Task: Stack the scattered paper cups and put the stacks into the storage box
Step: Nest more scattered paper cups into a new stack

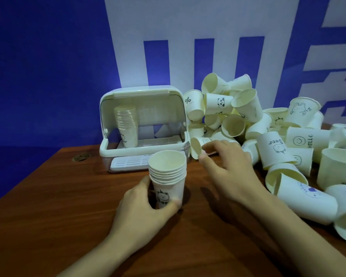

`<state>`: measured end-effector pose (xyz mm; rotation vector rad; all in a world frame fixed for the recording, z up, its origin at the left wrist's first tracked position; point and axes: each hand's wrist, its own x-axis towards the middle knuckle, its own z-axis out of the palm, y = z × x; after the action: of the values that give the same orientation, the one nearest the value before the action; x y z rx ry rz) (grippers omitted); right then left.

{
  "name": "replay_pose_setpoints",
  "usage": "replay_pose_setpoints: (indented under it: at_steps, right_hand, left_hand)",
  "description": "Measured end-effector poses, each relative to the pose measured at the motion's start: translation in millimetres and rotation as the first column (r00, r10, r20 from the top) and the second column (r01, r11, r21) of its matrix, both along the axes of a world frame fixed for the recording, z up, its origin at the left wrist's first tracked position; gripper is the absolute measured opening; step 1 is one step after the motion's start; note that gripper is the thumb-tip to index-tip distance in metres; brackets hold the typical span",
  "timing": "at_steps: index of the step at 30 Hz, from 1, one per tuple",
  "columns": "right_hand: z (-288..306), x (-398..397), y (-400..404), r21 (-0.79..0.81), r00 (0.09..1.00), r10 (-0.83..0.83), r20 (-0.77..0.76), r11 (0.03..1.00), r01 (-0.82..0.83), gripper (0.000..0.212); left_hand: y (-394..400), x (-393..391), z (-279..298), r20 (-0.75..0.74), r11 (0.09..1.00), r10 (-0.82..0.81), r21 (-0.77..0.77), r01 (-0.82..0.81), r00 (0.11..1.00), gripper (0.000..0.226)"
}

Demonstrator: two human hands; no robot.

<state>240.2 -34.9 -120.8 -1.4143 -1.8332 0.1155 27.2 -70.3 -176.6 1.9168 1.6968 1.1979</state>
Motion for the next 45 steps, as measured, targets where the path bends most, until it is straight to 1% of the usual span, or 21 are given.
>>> replay_pose_setpoints:
  at_steps: [3,6,7,9,11,13,15,17,19,20,21,23,25,29,32,36,38,41,42,43,45]
  right_hand:
    - [20,10,-10,-0.1,0.946,-0.064,0.317,0.99,0.1,0.036]
    - [35,27,-41,-0.149,0.783,-0.088,0.616,0.963,0.225,0.06]
    - [37,36,-54,-0.128,0.731,-0.135,0.669,0.948,0.293,0.068]
    - [35,54,-79,-0.078,0.631,-0.25,0.734,0.893,0.444,0.072]
    - [29,65,-92,-0.101,0.548,-0.284,0.787,0.816,0.569,0.069]
    - [24,73,-91,-0.094,0.503,-0.298,0.811,0.783,0.615,0.058]
    - [25,75,-89,-0.044,0.551,-0.375,0.745,0.797,0.602,0.047]
    - [27,75,-86,0.036,0.676,-0.446,0.587,0.848,0.529,0.046]
    - [34,67,-84,0.11,0.855,-0.403,0.327,0.915,0.389,0.053]
    - [40,59,-83,0.145,0.937,-0.32,0.139,0.943,0.301,0.057]
    - [45,48,-81,0.181,0.976,-0.214,-0.038,0.959,0.218,0.06]
    - [54,25,-70,0.222,0.965,-0.018,-0.262,0.972,0.079,0.058]
    - [56,3,-55,0.234,0.92,0.121,-0.373,0.972,-0.033,0.059]
    - [43,-20,-34,0.245,0.912,0.204,-0.356,0.962,-0.119,0.064]
    - [32,-22,-28,0.273,0.911,0.221,-0.349,0.954,-0.127,0.055]
    - [28,-16,-23,0.309,0.874,0.255,-0.414,0.942,-0.128,0.047]
    - [26,-13,-24,0.303,0.904,0.269,-0.332,0.938,-0.168,0.047]
    - [18,-13,-24,0.268,0.97,0.231,-0.078,0.942,-0.203,0.048]
    - [16,-13,-23,0.264,0.972,0.231,-0.041,0.941,-0.212,0.048]
    - [14,-12,-22,0.258,0.969,0.241,-0.047,0.94,-0.221,0.049]
    - [13,-11,-18,0.238,0.944,0.277,-0.178,0.943,-0.232,0.044]
  left_hand:
    - [-1,0,2,0.009,0.999,-0.015,-0.031,0.016,1.0,0.067]
    - [-2,1,3,0.005,0.998,-0.032,-0.048,0.032,0.999,0.065]
    - [-2,2,3,0.002,0.998,-0.039,-0.05,0.039,0.999,0.064]
    - [-1,3,4,-0.005,0.997,-0.063,-0.052,0.063,0.998,0.06]
    - [0,4,3,-0.011,0.994,-0.095,-0.052,0.094,0.995,0.062]
    - [0,5,1,-0.023,0.992,-0.115,-0.054,0.114,0.993,0.069]
    - [-2,7,1,-0.033,0.991,-0.127,-0.053,0.125,0.991,0.075]
    - [-5,7,3,-0.031,0.989,-0.142,-0.049,0.14,0.989,0.078]
    - [-6,8,3,-0.025,0.986,-0.162,-0.05,0.161,0.986,0.077]
    - [-6,9,4,-0.025,0.983,-0.178,-0.058,0.176,0.984,0.076]
    - [-6,9,3,-0.025,0.98,-0.189,-0.069,0.187,0.982,0.073]
    - [-6,8,3,-0.026,0.976,-0.201,-0.085,0.199,0.979,0.063]
    - [-6,8,2,-0.024,0.976,-0.198,-0.093,0.195,0.98,0.054]
    - [-7,9,2,0.018,0.979,-0.192,-0.073,0.193,0.981,0.057]
    - [-6,9,2,0.037,0.978,-0.199,-0.05,0.201,0.979,0.059]
    - [-3,7,1,-0.004,0.983,-0.179,-0.029,0.179,0.984,0.066]
    - [-2,6,1,-0.01,0.986,-0.165,-0.039,0.164,0.986,0.068]
    - [-2,5,1,0.017,0.988,-0.145,-0.041,0.146,0.989,0.064]
    - [-3,5,2,0.034,0.989,-0.144,-0.043,0.145,0.989,0.06]
    - [-2,4,1,0.056,0.988,-0.144,-0.046,0.146,0.988,0.056]
    - [-2,2,1,0.104,0.988,-0.138,-0.054,0.144,0.985,0.046]
